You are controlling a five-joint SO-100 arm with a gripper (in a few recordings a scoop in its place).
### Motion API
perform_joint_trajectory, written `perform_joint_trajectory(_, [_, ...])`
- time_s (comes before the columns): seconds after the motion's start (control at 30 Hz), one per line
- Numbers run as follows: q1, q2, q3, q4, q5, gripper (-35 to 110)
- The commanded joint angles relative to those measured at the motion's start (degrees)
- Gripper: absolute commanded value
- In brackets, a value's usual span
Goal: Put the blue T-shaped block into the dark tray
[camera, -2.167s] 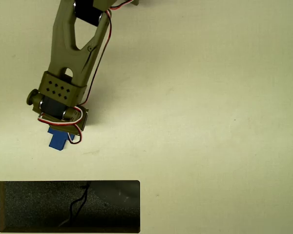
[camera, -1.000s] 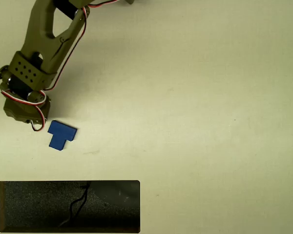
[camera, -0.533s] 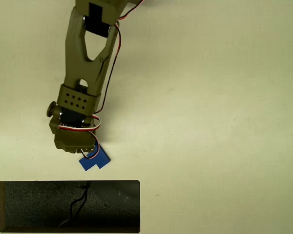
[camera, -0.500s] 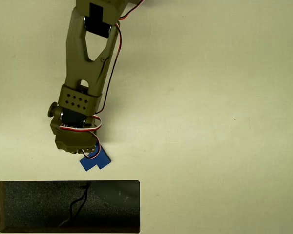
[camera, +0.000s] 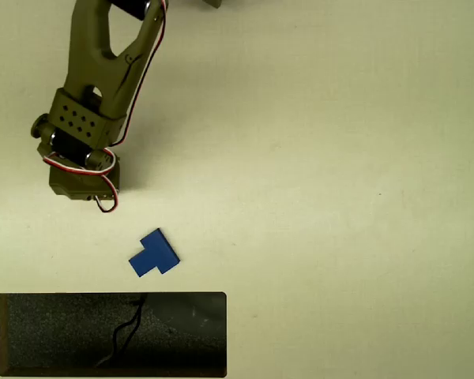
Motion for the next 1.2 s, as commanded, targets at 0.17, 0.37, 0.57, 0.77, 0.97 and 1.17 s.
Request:
perform_joint_trajectory(0.17, [-8.17, -1.41, -5.19, 5.27, 2.11, 0])
perform_joint_trajectory(0.37, [-10.99, -5.45, -12.04, 8.26, 2.99, 0])
perform_joint_trajectory(0.57, [-11.6, -11.07, -19.34, 5.19, 4.66, 0])
perform_joint_trajectory(0.77, [-12.3, -26.02, -32.08, -20.65, 8.26, 0])
perform_joint_trajectory(0.97, [-13.8, -33.75, -34.98, -40.34, 9.67, 0])
perform_joint_trajectory(1.17, [-14.94, -33.93, -32.52, -50.45, 16.0, 0])
